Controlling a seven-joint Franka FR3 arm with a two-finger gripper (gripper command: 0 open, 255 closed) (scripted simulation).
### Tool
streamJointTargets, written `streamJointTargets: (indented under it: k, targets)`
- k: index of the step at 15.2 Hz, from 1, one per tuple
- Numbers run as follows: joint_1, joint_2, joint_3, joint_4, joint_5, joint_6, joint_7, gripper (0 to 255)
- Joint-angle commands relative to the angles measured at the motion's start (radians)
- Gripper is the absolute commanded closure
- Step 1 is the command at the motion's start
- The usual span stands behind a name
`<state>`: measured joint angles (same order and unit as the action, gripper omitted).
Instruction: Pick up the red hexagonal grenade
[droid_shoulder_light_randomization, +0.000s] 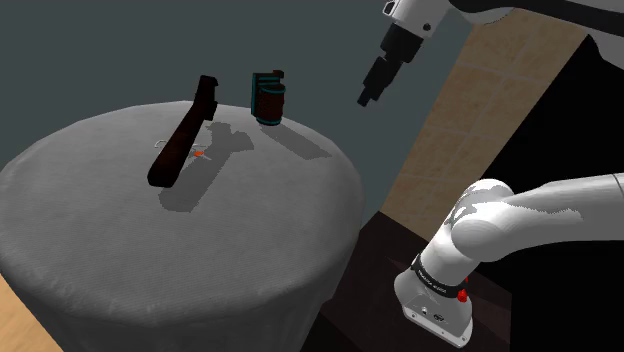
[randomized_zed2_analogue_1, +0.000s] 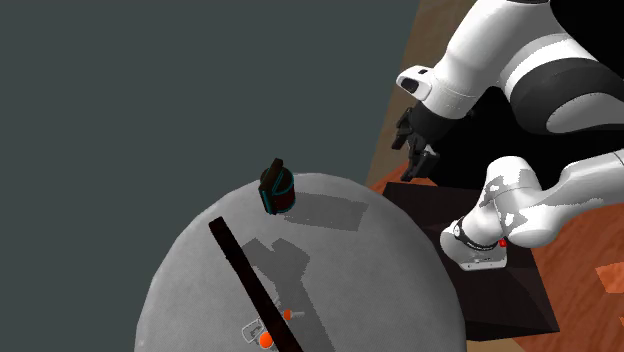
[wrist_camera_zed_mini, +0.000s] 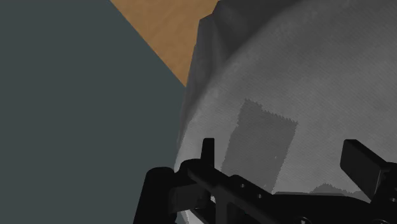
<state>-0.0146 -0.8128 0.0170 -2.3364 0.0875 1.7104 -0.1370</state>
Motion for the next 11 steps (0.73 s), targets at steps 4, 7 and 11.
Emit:
streamJointTargets:
  k: [4,7,11]
  targets:
    - [0.024,0.107,-0.031,0.044,-0.026,0.071,-0.110,0]
    - [0.050,0.217,-0.057,0.102,-0.043,0.132,-0.217,0]
    - [0.084,0.366,-0.085,0.199,-0.055,0.197,-0.355,0]
